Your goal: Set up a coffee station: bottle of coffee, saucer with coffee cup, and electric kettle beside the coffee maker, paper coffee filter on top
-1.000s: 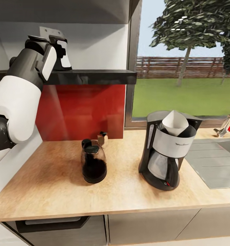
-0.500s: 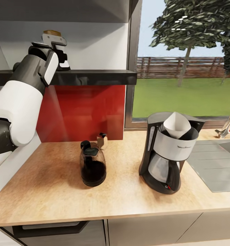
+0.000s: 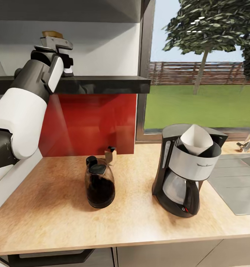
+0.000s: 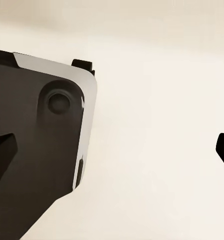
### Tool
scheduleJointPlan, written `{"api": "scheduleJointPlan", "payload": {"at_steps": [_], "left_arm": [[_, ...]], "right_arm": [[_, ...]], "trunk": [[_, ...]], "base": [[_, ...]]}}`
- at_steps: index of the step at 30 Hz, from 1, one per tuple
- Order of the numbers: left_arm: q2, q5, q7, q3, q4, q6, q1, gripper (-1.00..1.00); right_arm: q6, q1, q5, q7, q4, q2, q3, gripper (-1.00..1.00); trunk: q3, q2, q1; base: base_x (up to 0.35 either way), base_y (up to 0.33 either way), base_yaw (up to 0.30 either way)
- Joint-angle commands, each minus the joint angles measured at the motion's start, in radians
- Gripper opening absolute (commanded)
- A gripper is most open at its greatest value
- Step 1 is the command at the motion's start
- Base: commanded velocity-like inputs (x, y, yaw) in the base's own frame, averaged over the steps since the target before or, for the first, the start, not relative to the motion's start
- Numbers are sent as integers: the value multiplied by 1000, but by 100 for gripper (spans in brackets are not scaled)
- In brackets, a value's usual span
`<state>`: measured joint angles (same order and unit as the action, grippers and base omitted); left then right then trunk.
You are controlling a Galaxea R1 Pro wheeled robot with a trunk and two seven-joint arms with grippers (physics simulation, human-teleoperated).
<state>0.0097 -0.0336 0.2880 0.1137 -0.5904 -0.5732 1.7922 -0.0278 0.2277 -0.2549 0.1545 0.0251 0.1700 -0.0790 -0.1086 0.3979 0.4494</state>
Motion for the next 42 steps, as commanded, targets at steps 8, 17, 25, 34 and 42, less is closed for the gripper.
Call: {"api": "scheduleJointPlan", "payload": {"at_steps": [8,17,25,34,42], "left_arm": [[2,-5,-2,5,-28,-10,1,-100],[1,-3,-3,4,-32,-15,1,-100],[1,-3,-3,4,-34,-17,1,-100],[-1,-6,-1,11,-35,-17,1,-100],[-11,-4,-3,9,-35,-21,1,-100]], "right_arm": [[-3,1,-9,3,-1,0,-8,100],[-3,1,-9,3,-1,0,-8,100],[-3,1,-9,3,-1,0,-8,100],[-3,1,-7,4,1,-4,-8,100],[-3,1,-5,5,3,-4,-10,100]], "trunk": [[-2,2,1],[-2,2,1],[-2,2,1],[-2,2,1],[-2,2,1]], "base": [[0,0,0],[0,0,0],[0,0,0],[0,0,0],[0,0,-33]]}}
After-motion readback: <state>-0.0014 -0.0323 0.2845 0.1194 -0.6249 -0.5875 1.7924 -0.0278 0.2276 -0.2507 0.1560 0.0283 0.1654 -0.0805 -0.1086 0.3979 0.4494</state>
